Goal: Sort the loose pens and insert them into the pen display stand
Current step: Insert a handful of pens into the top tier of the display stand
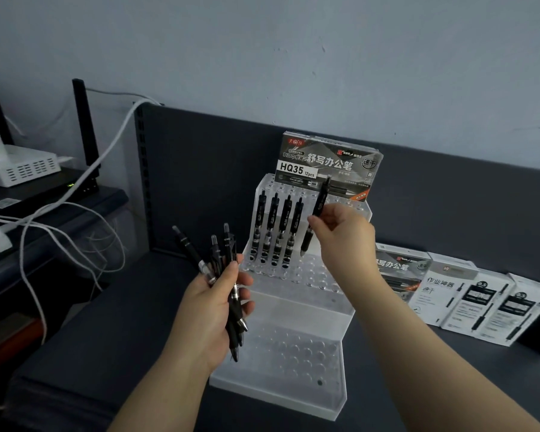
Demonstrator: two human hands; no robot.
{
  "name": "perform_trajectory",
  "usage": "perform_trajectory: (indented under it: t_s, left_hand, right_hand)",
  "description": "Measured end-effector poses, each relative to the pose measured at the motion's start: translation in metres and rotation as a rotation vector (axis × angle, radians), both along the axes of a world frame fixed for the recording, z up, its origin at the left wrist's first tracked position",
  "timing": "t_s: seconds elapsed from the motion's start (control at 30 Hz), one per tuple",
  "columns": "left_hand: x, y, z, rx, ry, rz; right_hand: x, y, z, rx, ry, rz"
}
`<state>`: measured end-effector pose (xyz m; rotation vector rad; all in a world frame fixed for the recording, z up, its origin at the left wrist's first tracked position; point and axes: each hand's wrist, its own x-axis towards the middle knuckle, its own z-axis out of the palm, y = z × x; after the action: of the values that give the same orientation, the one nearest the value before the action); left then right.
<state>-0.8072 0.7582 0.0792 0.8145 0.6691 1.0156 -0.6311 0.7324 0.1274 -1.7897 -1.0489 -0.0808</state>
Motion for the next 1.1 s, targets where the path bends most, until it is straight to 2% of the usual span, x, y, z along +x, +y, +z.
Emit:
perform_trajectory:
  t_s: [0.2,0.43,0.53,0.67,0.77,0.9,1.1]
  left_hand:
    - [0.000,-0.004,-0.004,-0.012,0.008,0.016]
    - [0.003,-0.004,-0.006,-0.015,0.020,0.015]
    - [0.006,-0.005,-0.006,-0.016,0.027,0.007]
    - [0.005,-0.006,-0.008,-0.010,0.023,-0.001]
    - [0.006,-0.008,-0.008,0.007,0.014,-0.036]
    - [0.008,-0.013,-0.003,0.029,-0.041,-0.106]
    - [0.008,-0.016,-0.002,0.054,-0.038,-0.165]
  right_hand:
    - [0.000,0.006,-0.022,-0.219,-0.043,0.017]
    - [0.002,0.008,-0.022,-0.255,-0.123,0.014]
    - [0.004,0.007,-0.025,-0.226,-0.080,0.008]
    - [-0.011,-0.006,-0.022,-0.074,0.024,0.018]
    - [-0.038,-0.028,-0.015,-0.042,0.099,0.211]
    - [-0.060,-0.042,-0.012,-0.247,0.329,0.600]
    - [-0.055,-0.042,-0.016,-0.376,0.337,0.617]
